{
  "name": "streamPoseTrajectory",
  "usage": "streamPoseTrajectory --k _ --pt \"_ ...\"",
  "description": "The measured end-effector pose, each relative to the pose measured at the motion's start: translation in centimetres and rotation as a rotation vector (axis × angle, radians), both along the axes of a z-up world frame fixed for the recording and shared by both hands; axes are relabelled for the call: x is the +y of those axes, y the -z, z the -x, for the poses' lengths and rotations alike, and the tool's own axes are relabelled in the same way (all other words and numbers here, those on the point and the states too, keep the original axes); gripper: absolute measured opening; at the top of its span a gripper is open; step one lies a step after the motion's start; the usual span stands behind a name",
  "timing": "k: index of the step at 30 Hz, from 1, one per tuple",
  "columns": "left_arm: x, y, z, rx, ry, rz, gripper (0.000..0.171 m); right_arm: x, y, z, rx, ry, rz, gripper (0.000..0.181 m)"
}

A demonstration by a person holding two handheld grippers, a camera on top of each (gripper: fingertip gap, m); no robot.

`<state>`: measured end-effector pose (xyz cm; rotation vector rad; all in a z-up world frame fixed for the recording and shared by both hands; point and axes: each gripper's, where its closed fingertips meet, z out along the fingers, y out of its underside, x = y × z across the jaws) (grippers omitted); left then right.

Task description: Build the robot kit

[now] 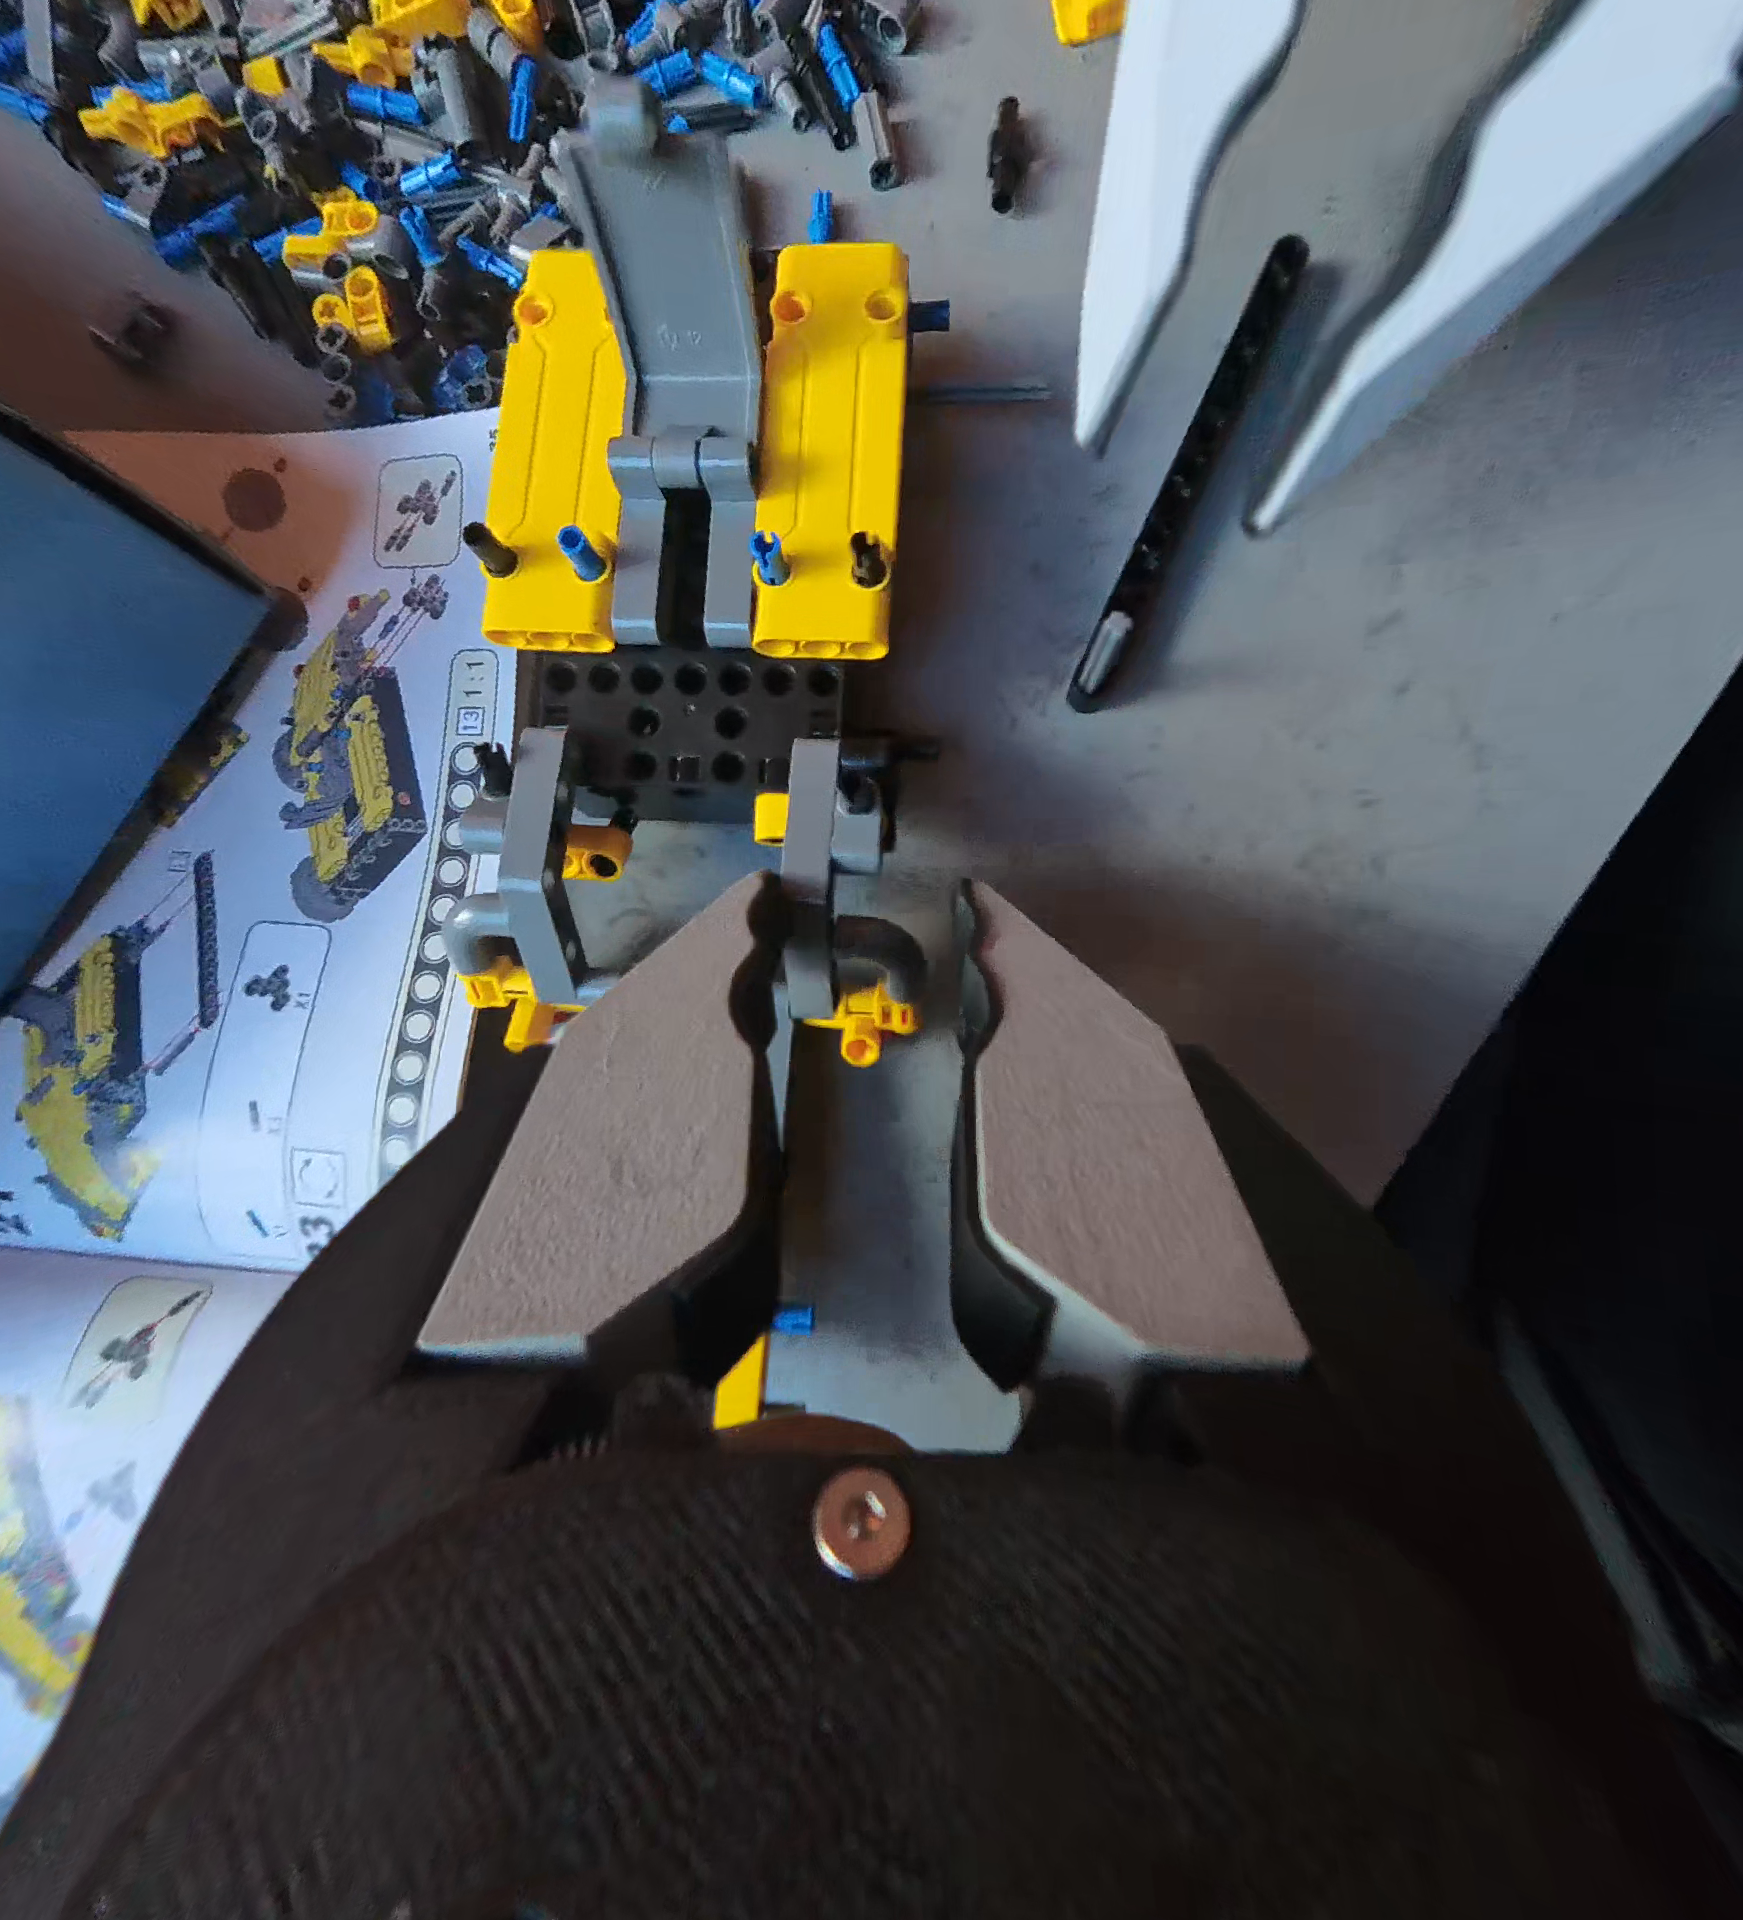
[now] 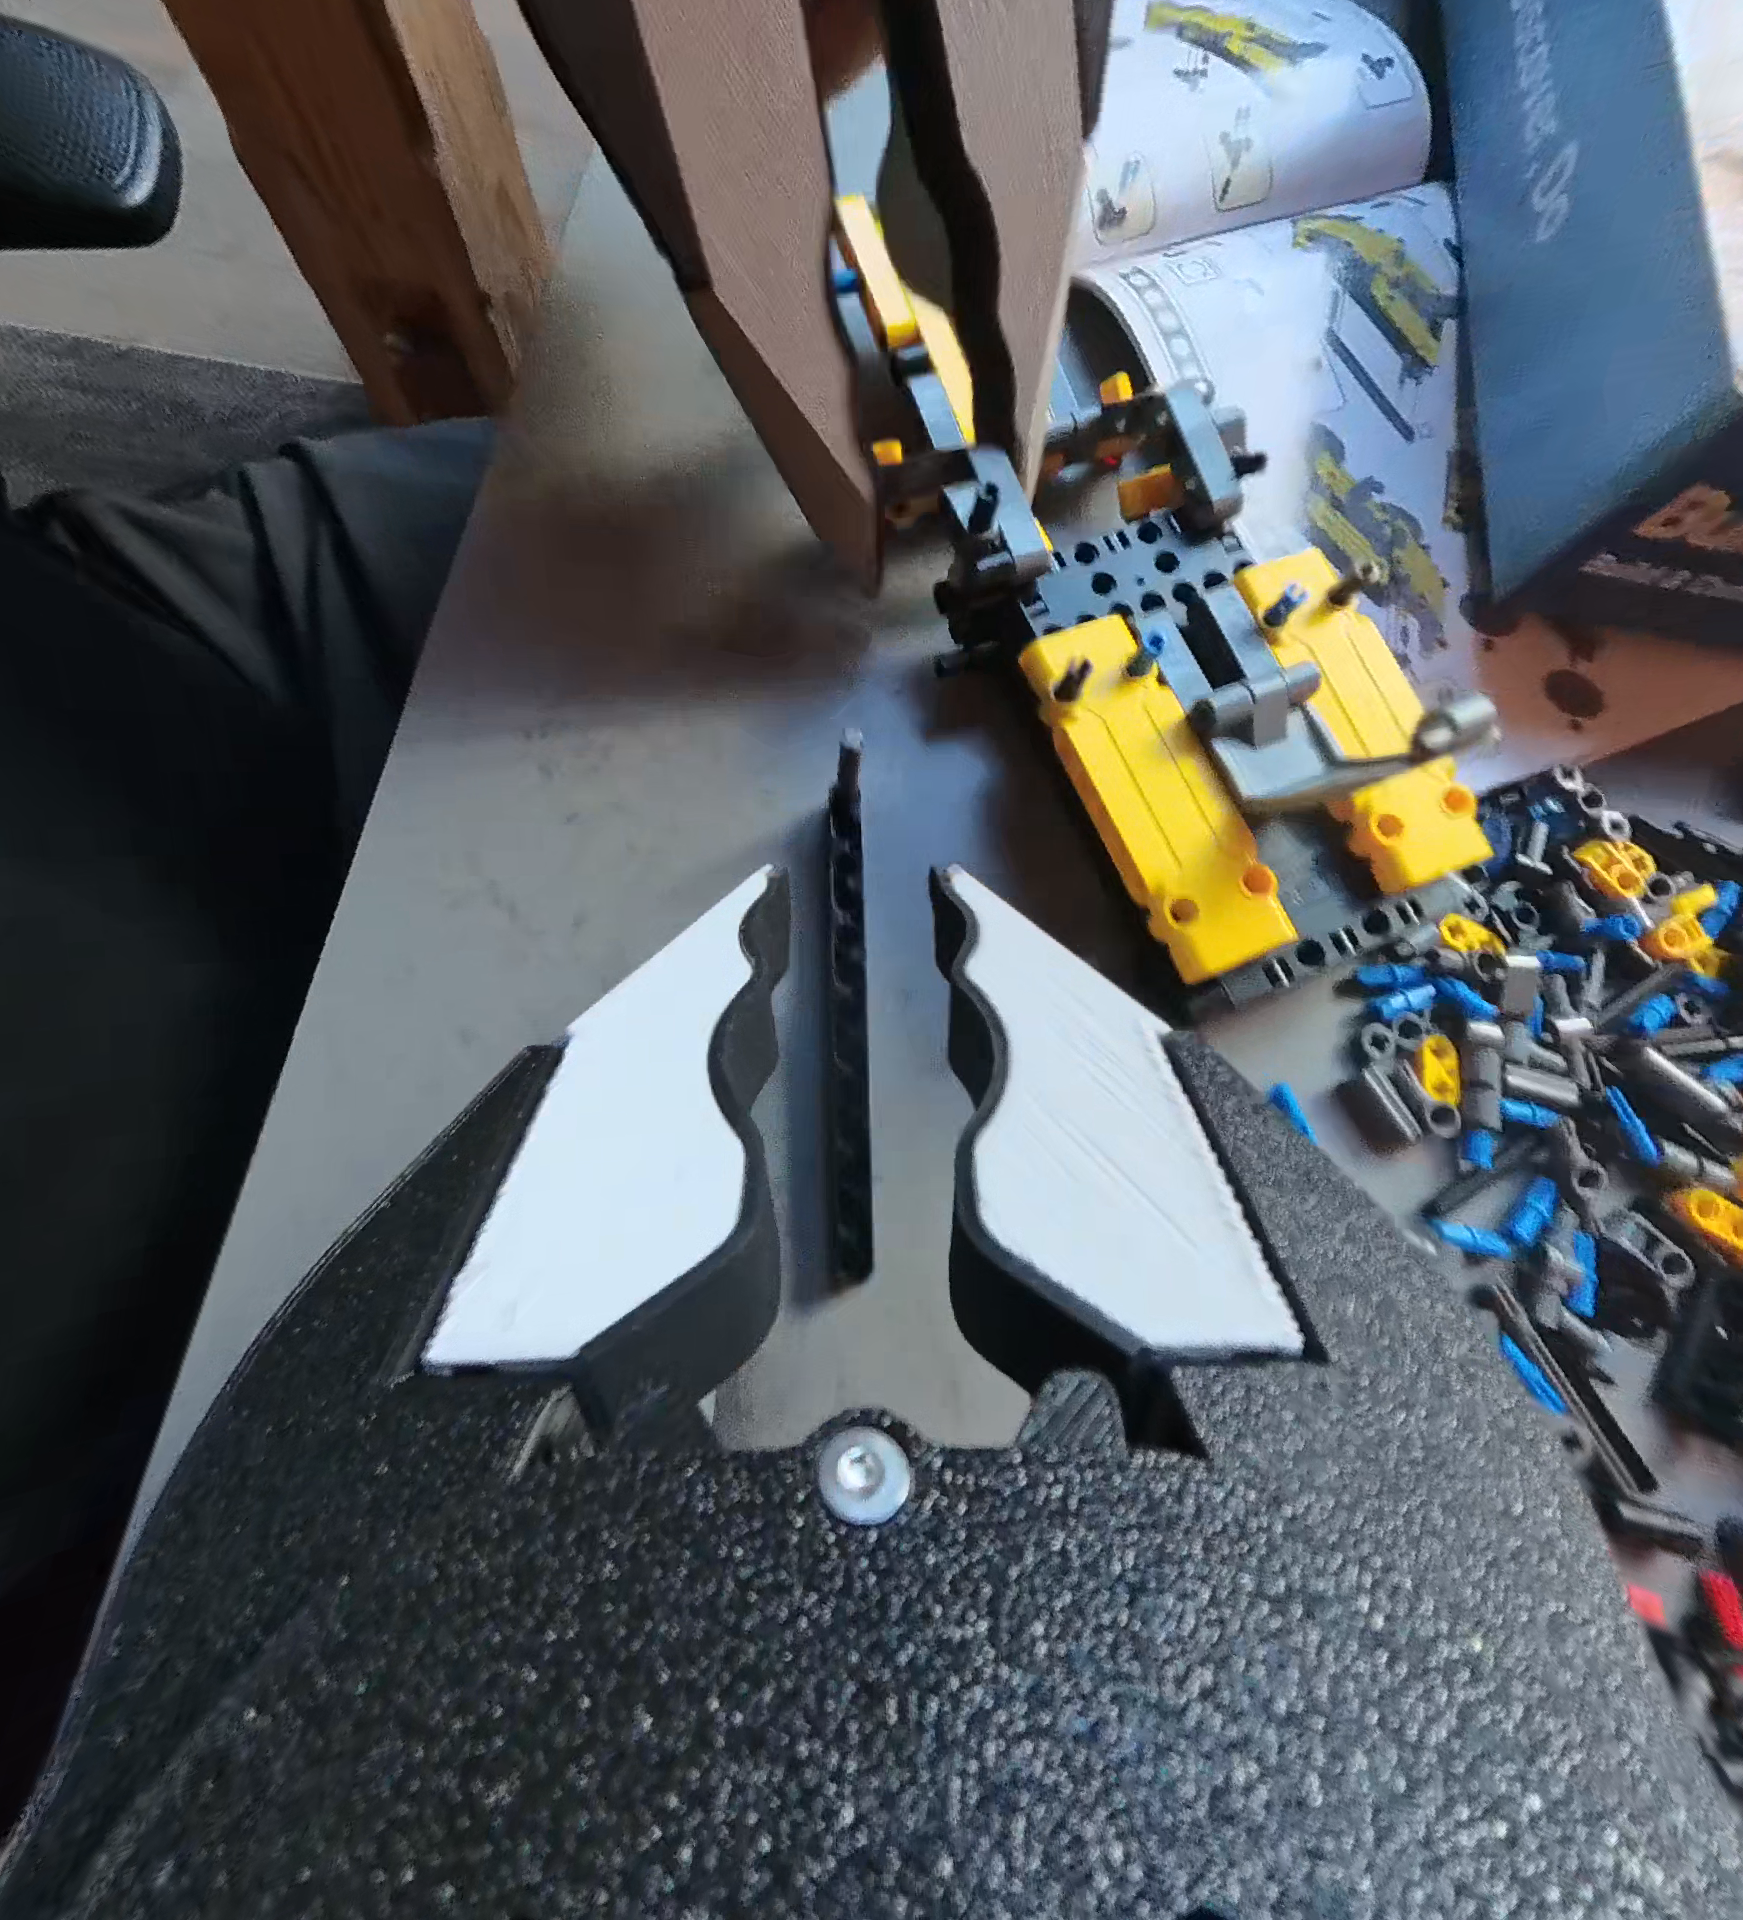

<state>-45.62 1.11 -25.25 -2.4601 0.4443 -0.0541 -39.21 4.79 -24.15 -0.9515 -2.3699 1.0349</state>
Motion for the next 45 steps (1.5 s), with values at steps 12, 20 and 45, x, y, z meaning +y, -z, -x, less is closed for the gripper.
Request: streamPoseTrajectory --k 12,20,45 --pt "-0.6 0.3 -1.4 -0.134 -0.100 -0.032 0.024 -2.8 0.5 1.0 0.067 -0.031 -0.018 0.005" --pt "-2.0 0.1 -3.2 -0.155 -0.134 -0.065 0.024 -2.3 1.1 -1.7 0.094 -0.051 -0.068 0.017" --pt "-3.9 -1.8 -3.6 -0.738 -0.046 0.086 0.017 1.6 -1.4 -0.5 0.308 -0.072 -0.278 0.048"
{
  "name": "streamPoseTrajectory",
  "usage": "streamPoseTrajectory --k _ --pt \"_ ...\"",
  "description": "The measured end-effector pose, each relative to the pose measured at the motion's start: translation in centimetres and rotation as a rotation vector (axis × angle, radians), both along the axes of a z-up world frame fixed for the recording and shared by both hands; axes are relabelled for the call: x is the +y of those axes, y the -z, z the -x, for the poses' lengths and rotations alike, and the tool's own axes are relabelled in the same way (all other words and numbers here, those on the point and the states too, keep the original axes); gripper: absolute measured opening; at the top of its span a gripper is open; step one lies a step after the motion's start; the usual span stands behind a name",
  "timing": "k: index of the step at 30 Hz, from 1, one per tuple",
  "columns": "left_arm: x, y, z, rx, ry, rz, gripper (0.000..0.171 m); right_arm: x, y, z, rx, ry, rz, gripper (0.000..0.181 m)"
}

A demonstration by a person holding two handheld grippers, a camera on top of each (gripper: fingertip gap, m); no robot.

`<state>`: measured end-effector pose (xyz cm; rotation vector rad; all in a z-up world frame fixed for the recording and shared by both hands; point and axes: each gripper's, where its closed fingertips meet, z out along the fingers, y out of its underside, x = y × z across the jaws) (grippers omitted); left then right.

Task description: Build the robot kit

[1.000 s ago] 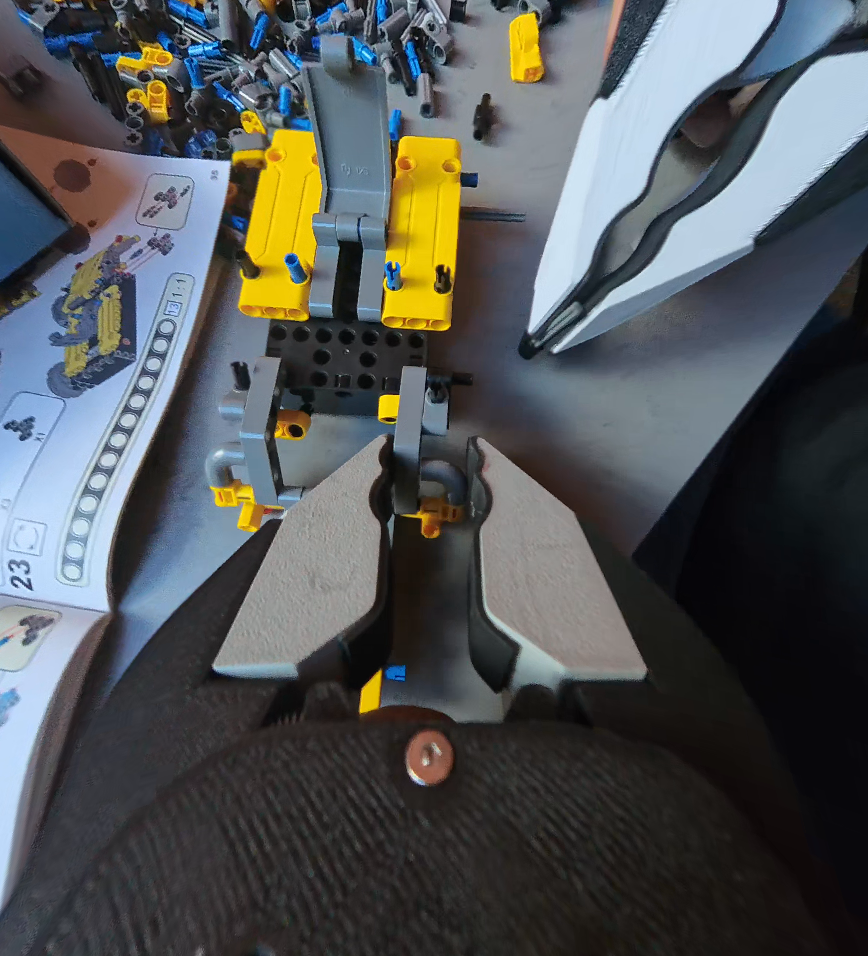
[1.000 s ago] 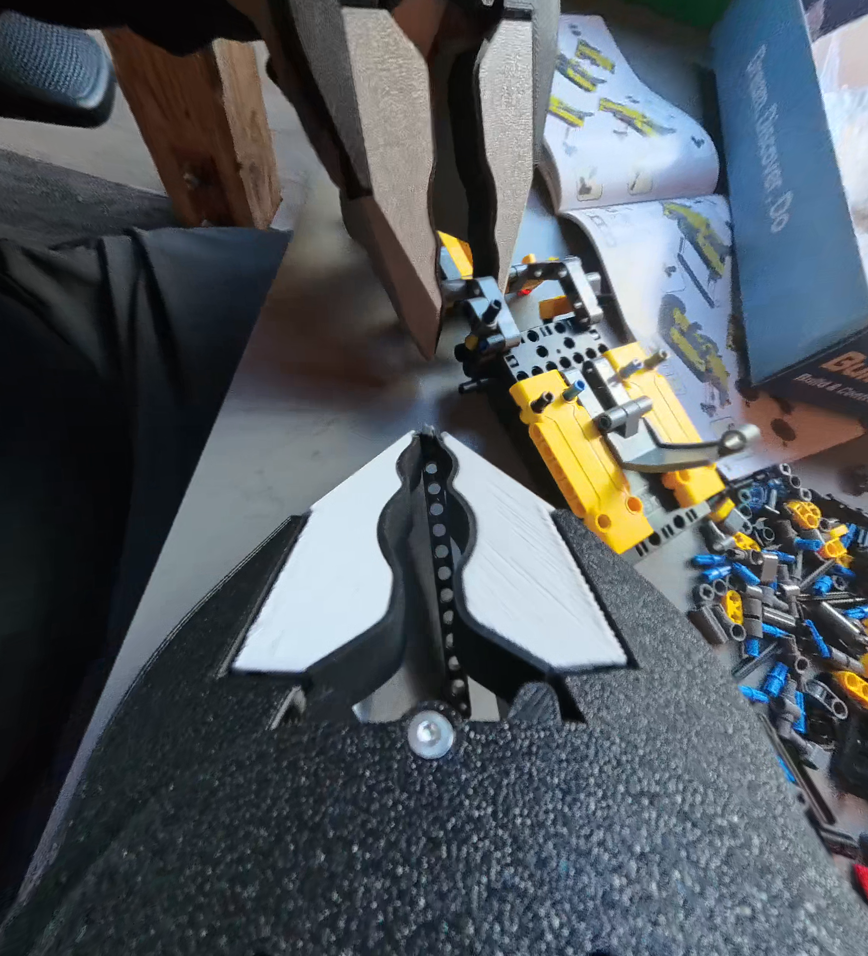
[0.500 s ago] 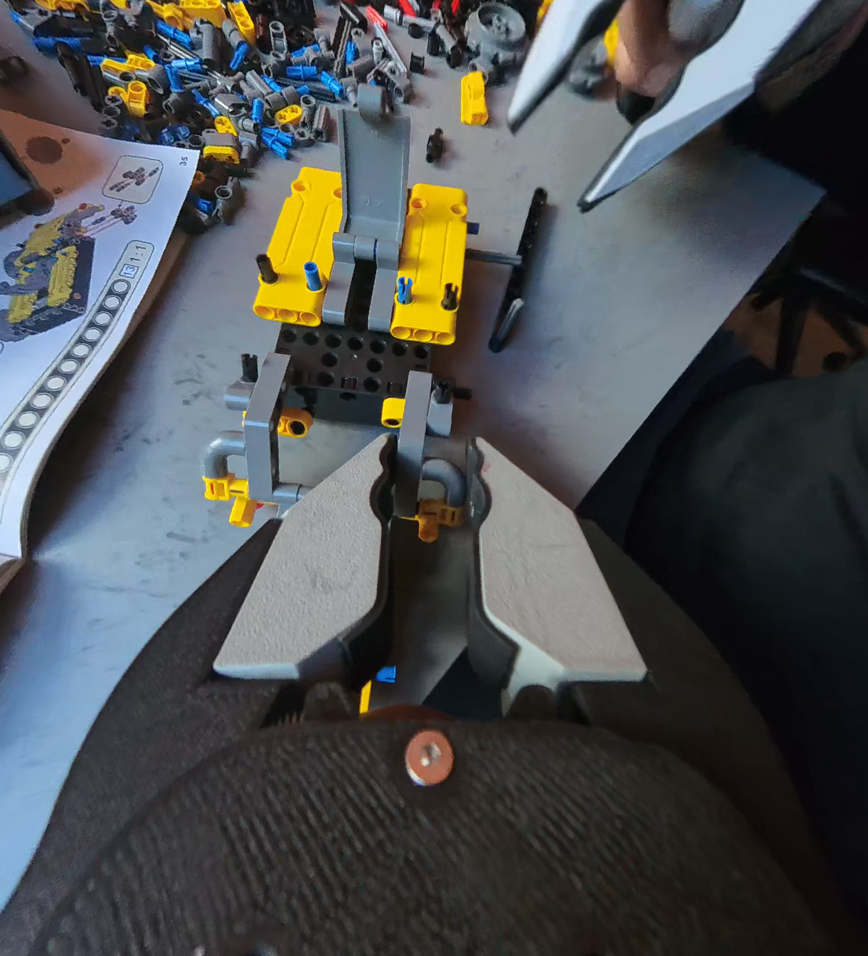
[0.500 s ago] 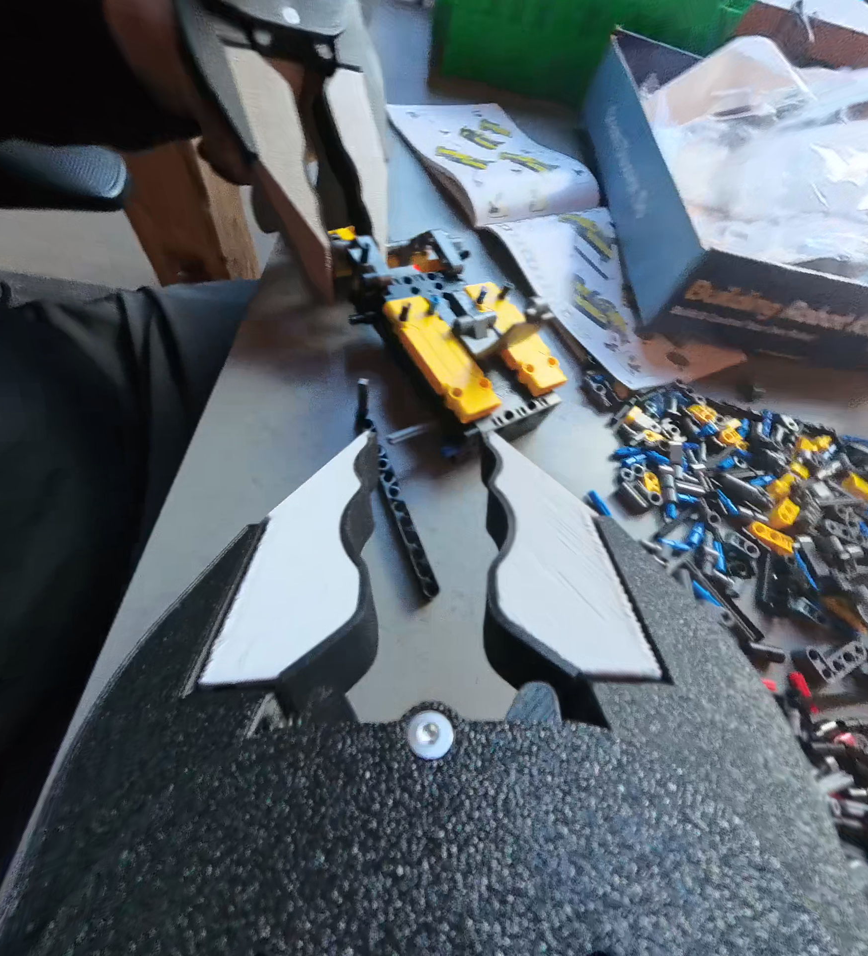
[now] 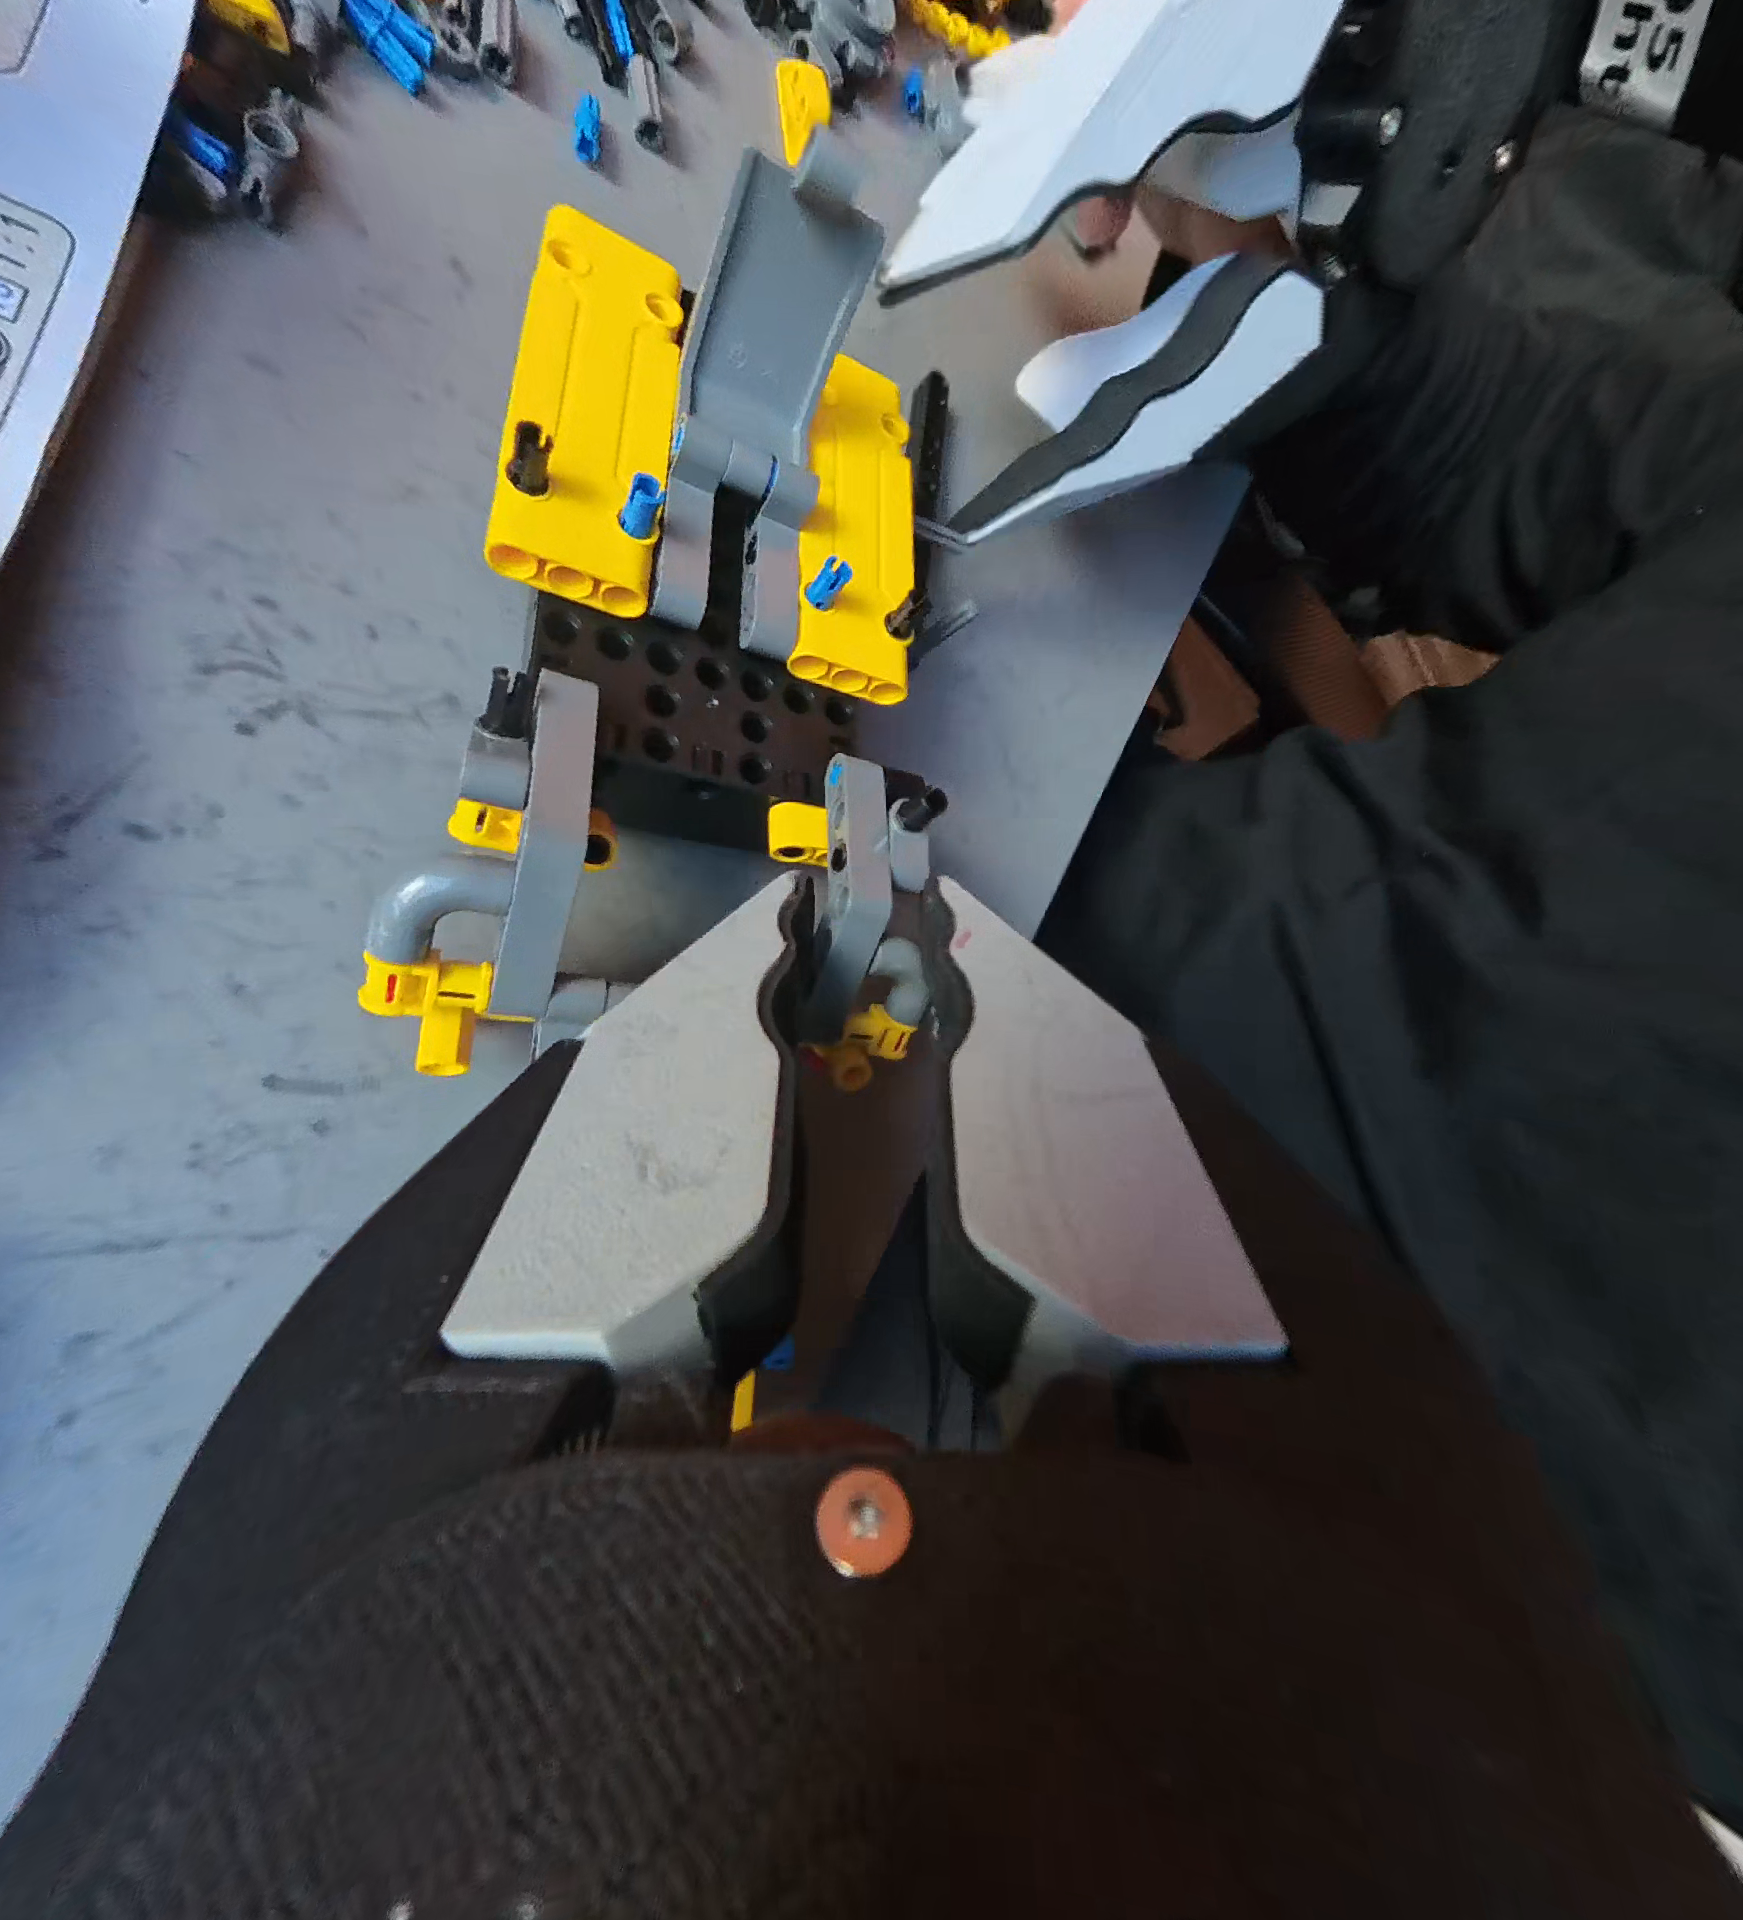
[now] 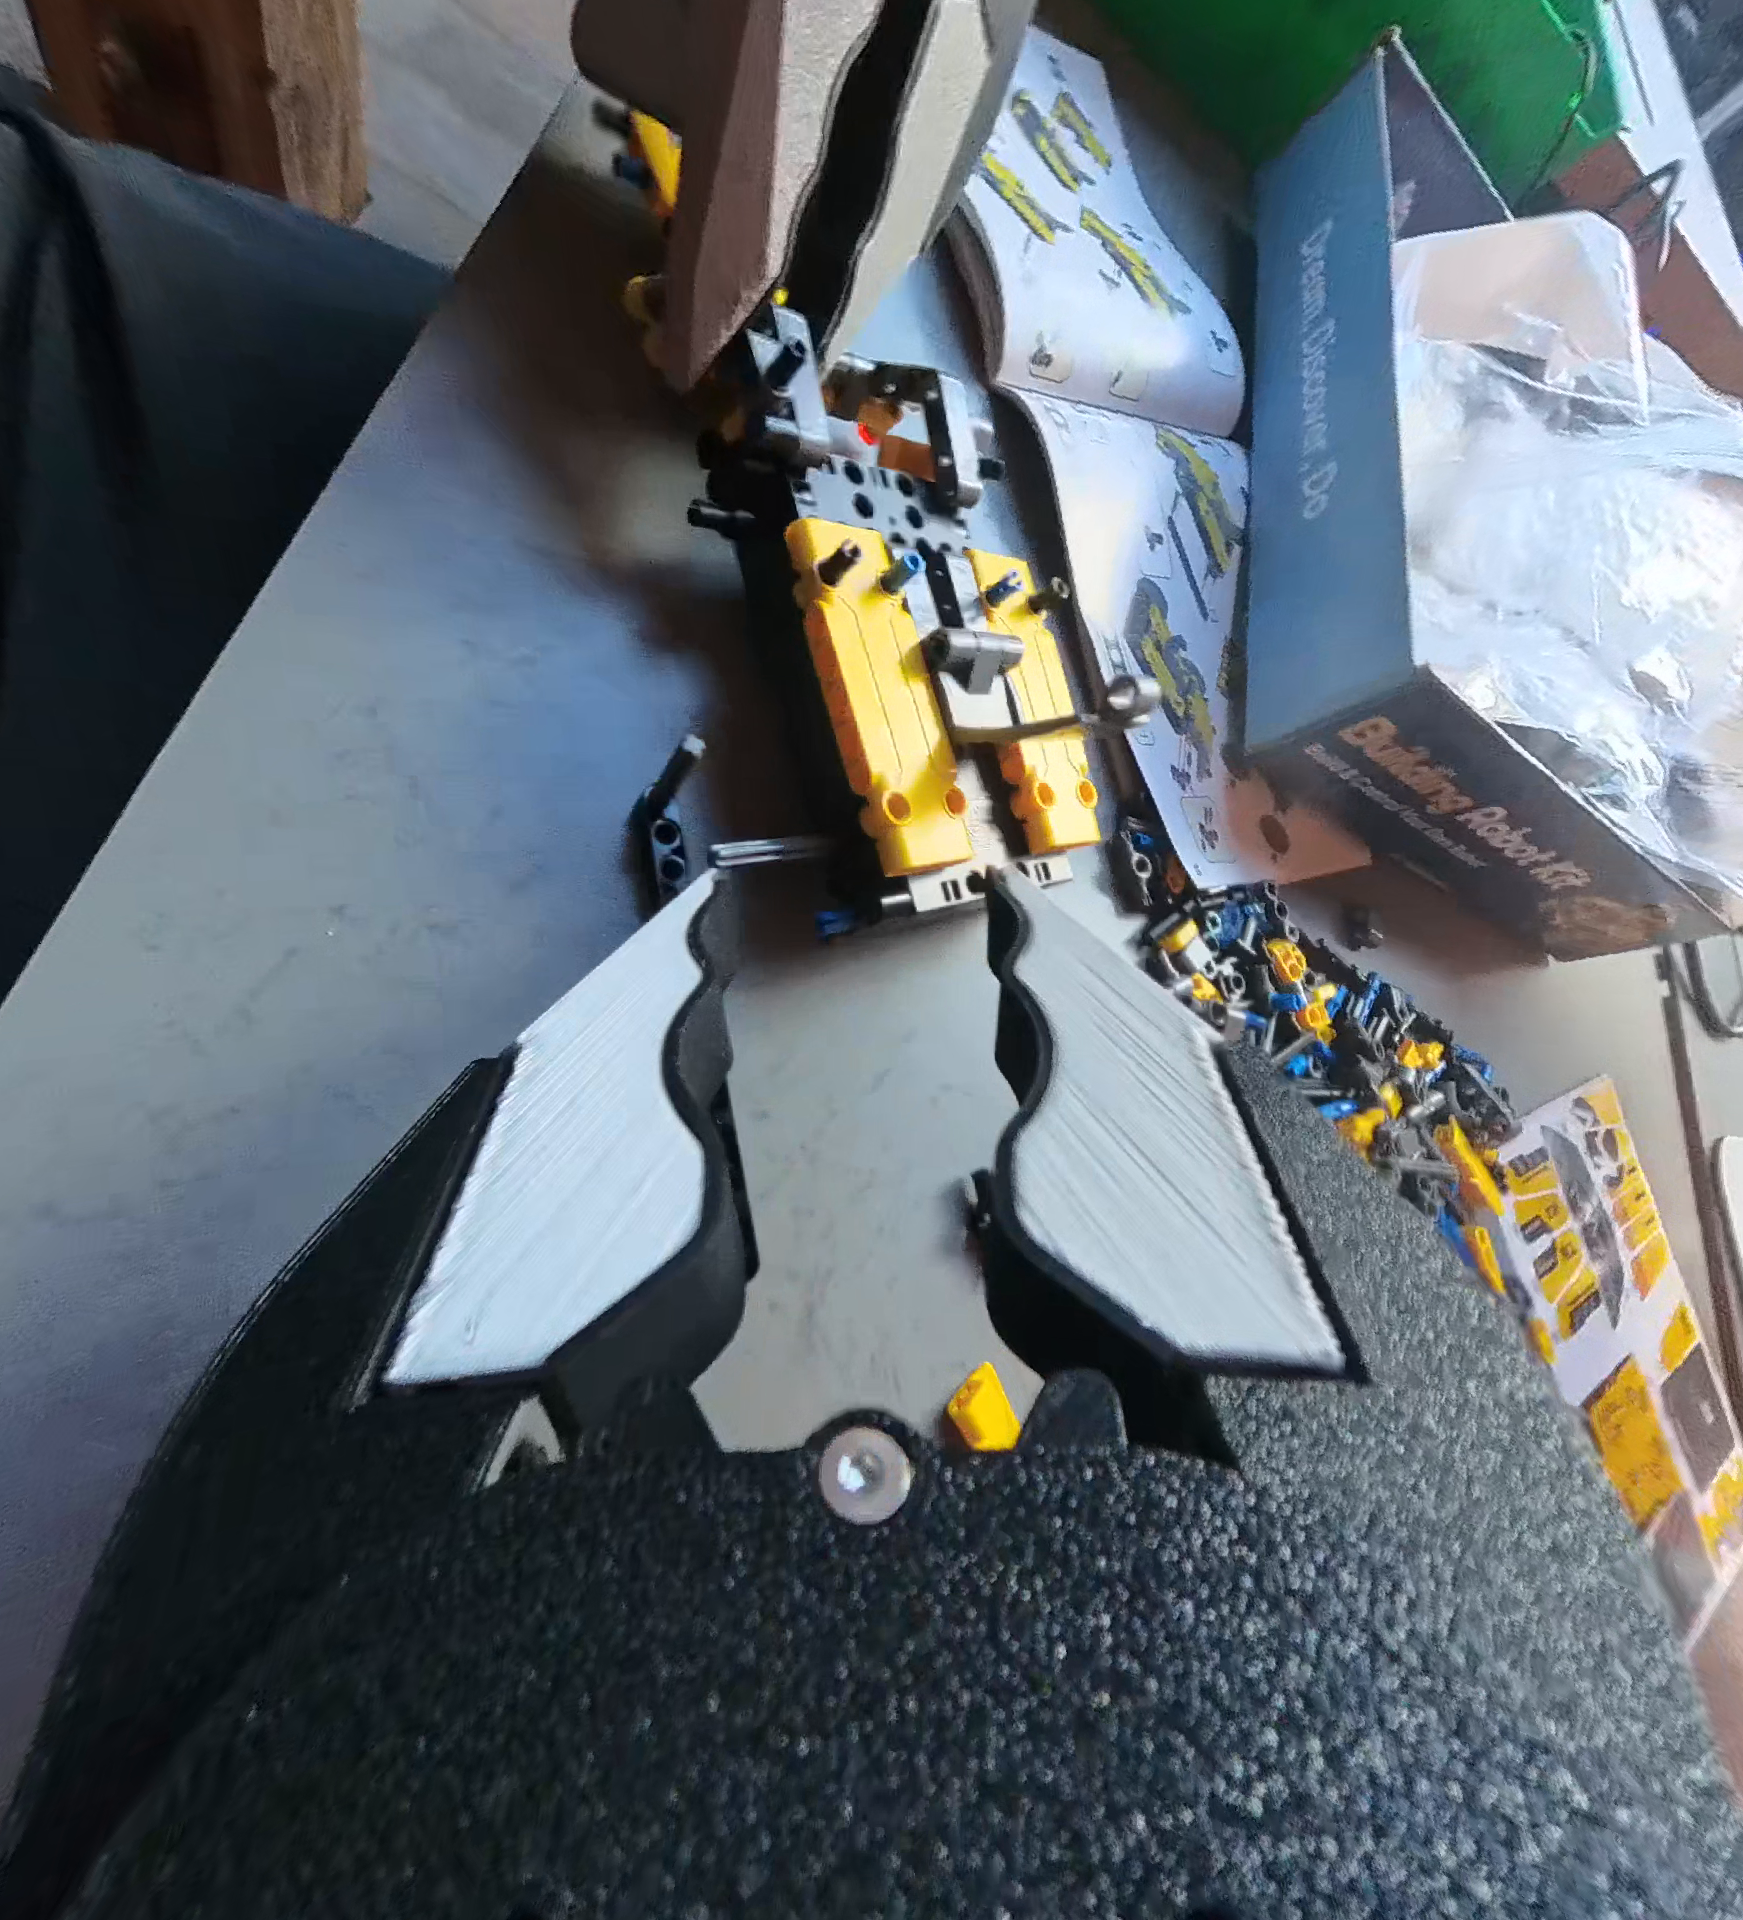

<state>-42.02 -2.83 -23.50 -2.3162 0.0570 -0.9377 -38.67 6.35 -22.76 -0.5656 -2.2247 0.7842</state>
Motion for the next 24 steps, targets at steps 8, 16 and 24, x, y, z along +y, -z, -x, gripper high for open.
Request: streamPoseTrajectory --k 8,16,24 --pt "0.3 -1.6 0.1 -0.251 -0.029 -0.010 0.015 2.2 -0.5 0.4 0.032 0.027 -0.048 0.051" --pt "0.4 -2.8 0.0 -0.399 -0.032 -0.005 0.015 1.2 0.3 2.2 0.114 -0.019 -0.190 0.052" --pt "0.0 -2.9 -0.1 -0.452 -0.024 0.024 0.014 -0.1 0.5 3.7 0.202 -0.065 -0.321 0.035"
